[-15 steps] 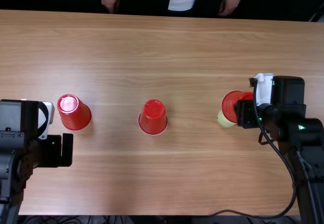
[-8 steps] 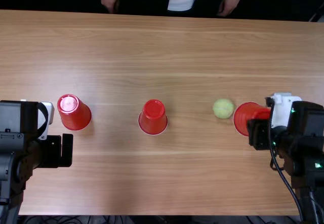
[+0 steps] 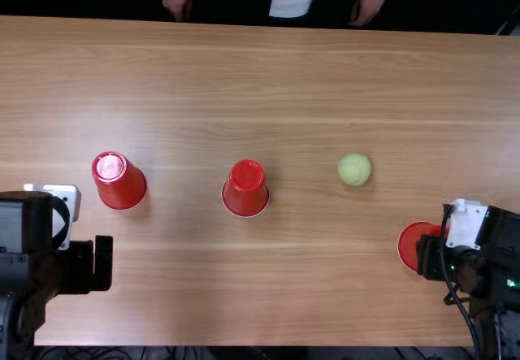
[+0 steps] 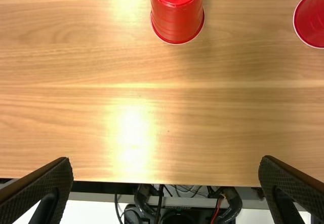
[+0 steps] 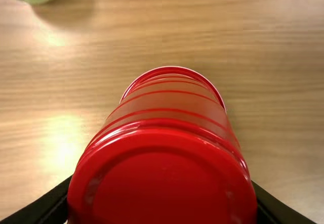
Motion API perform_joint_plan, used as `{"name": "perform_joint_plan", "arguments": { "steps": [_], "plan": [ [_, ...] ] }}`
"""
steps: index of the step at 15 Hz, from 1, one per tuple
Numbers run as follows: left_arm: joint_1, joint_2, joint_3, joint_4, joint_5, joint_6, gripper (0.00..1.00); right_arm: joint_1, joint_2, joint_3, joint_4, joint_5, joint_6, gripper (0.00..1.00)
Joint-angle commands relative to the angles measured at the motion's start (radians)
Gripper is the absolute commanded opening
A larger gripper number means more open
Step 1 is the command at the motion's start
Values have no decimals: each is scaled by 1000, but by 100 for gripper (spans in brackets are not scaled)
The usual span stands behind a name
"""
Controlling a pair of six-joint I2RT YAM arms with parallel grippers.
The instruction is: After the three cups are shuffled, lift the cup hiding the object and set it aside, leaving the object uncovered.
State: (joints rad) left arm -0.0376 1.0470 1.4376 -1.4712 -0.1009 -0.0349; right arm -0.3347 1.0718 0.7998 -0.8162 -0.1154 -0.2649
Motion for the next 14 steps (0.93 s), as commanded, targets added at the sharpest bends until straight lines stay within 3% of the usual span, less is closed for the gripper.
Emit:
{"name": "perform_joint_plan", "arguments": {
  "steps": [1,2,4,5,10,14],
  "plan": [
    [7,-16,-14,0,-2,-13,100,-10,-12,-36,53,-8,-20,16],
    [7,-16,-14,0,-2,-13,100,-10,-12,-59,125,-10,-19,25],
    [7,-16,-14,-1,-2,-13,100,-10,-6,-83,222,-12,-20,86],
    [7,-16,-14,-1,-4,-13,100,-9,-3,-82,222,-12,-22,100],
    [7,-19,-14,-1,-4,-13,100,-4,-12,-57,191,-13,-17,100],
    [8,-24,-14,-1,-4,-13,100,5,-19,75,47,-13,-9,100]
  ]
}}
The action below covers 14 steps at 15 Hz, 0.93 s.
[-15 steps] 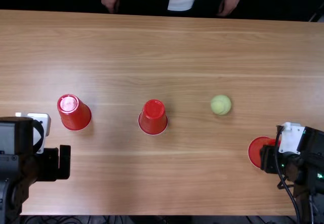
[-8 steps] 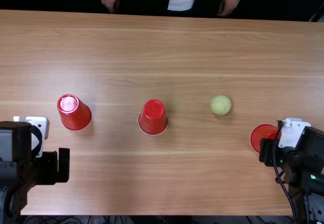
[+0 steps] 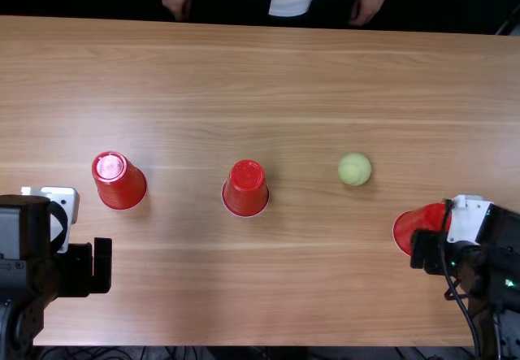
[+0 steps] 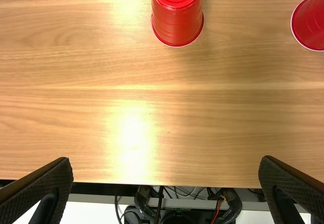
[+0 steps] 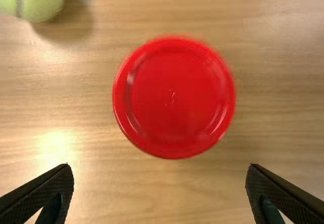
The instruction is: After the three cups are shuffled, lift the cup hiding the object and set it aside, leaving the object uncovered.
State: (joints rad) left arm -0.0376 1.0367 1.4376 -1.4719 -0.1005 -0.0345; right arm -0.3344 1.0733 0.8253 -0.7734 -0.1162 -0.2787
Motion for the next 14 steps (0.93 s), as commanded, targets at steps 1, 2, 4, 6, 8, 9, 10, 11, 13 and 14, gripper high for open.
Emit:
{"name": "perform_joint_plan", "arguments": {
  "steps": [1,2,4,6,8,9,10,11,13,14],
  "plan": [
    [8,-18,-14,-1,-4,-13,100,6,-21,90,-21,-13,4,100],
    [8,-18,-16,-1,-4,-13,100,8,-29,124,-49,-13,4,100],
    [8,-18,-16,1,-4,-13,100,24,-75,181,-98,-15,6,100],
    [7,-18,-16,-1,-3,-13,100,118,-98,212,-108,-15,34,100],
    [7,-32,-17,-1,-3,-13,100,227,-99,218,-106,-15,139,100],
    [5,-41,-23,-1,-3,-13,100,279,-99,216,-104,-13,166,100],
    [4,-55,-34,1,-3,-13,100,317,-105,209,-106,-13,185,100],
    [1,-72,-43,1,-3,-13,100,340,-128,206,-106,-13,198,100],
    [-2,-93,-68,3,5,-11,100,370,-167,206,-106,-13,266,100],
    [-4,-102,-83,3,8,-10,100,388,-176,202,-108,-13,293,100]
  ]
}}
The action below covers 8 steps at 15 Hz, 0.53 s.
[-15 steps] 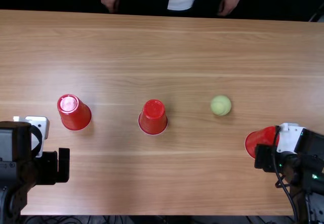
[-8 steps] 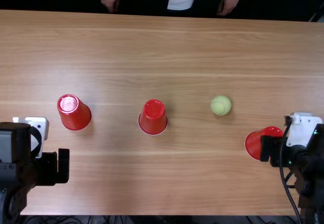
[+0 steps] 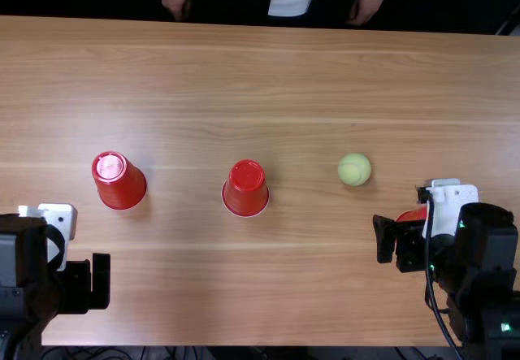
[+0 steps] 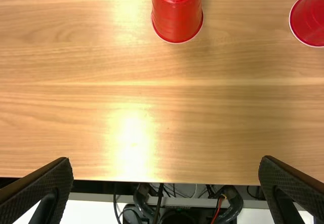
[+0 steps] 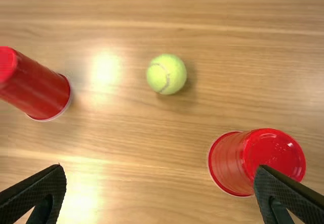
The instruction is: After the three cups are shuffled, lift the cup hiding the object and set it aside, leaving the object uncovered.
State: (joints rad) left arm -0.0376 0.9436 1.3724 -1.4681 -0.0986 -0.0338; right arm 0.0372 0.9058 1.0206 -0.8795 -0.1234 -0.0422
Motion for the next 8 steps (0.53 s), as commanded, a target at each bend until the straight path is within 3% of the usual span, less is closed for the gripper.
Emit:
{"name": "perform_joint_plan", "arguments": {
  "steps": [1,8],
  "plan": [
    [-5,-20,-35,1,8,-9,100,20,-30,3,-1,-5,62,100],
    [-4,-250,-230,25,12,-3,100,18,-337,-145,-1,-5,64,100]
  ]
}}
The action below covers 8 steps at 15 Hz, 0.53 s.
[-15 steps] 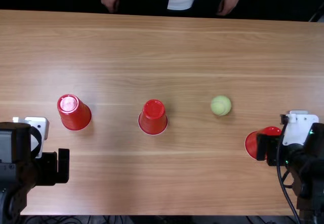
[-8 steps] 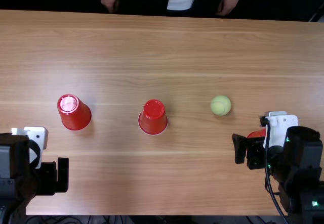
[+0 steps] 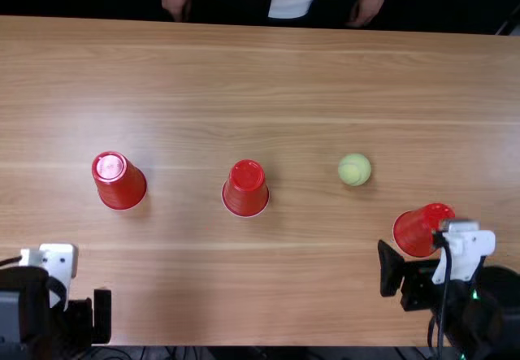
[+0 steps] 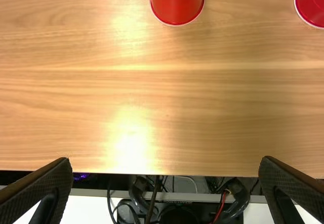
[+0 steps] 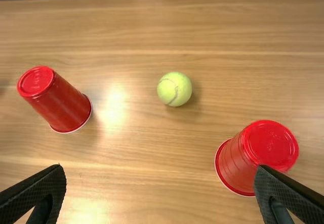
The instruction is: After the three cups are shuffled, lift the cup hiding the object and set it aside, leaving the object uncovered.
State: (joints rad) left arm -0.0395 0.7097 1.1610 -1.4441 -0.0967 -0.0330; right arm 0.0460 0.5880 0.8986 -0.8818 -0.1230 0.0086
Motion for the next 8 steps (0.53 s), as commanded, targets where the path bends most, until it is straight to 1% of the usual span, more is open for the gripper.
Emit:
{"name": "perform_joint_plan", "arguments": {
  "steps": [1,4,8],
  "plan": [
    [-2,-65,-63,23,10,-9,100,9,-80,-56,1,-6,12,100],
    [3,-213,-211,159,7,-13,100,5,-212,-133,6,-6,14,100],
    [9,-383,-365,238,7,-15,100,3,-421,-222,16,-6,12,100]
  ]
}}
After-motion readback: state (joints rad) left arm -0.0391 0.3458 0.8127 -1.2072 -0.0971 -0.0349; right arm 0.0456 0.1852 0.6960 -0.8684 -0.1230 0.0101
